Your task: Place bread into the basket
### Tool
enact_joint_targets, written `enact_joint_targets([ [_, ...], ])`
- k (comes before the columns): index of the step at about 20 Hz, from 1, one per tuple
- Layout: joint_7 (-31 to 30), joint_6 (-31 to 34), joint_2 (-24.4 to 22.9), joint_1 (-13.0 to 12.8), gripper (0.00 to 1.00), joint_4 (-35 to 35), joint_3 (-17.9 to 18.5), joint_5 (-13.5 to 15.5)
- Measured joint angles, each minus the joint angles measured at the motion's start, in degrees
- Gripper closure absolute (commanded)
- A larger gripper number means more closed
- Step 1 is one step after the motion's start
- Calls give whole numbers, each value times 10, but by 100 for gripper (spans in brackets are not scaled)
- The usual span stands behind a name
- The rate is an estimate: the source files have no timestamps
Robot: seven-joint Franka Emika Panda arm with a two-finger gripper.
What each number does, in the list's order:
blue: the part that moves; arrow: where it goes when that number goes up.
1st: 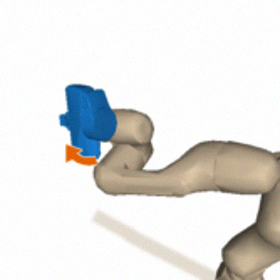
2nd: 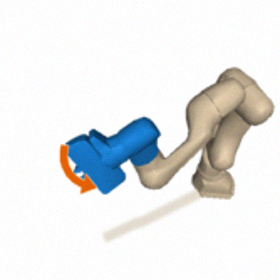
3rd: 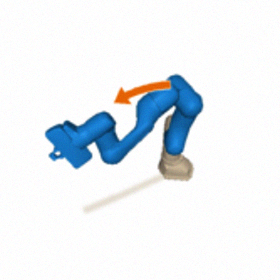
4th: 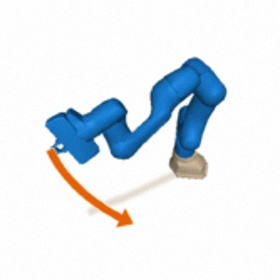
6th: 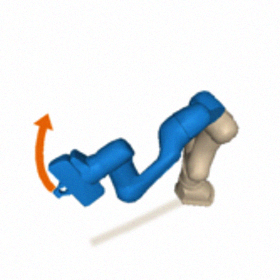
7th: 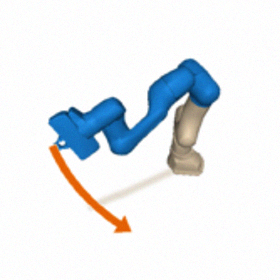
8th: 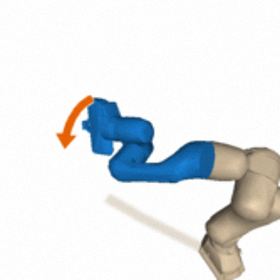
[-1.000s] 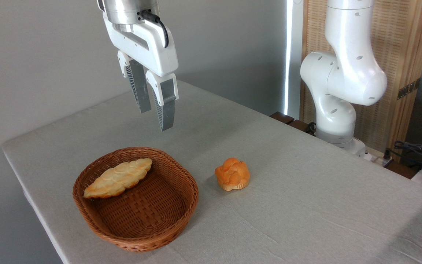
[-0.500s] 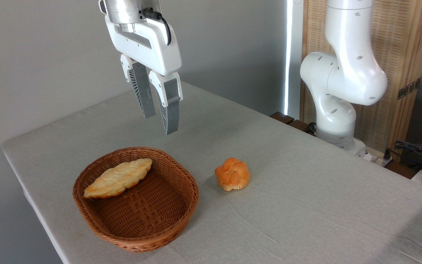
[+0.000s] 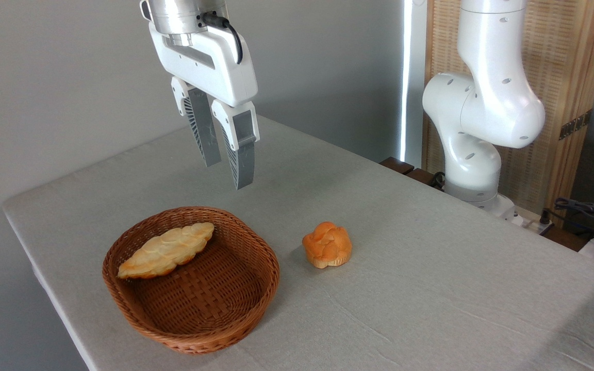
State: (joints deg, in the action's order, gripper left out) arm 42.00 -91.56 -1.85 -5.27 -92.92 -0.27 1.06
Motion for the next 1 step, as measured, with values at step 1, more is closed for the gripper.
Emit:
enact_joint_targets([
  [1,0,1,0,0,0,0,1,0],
])
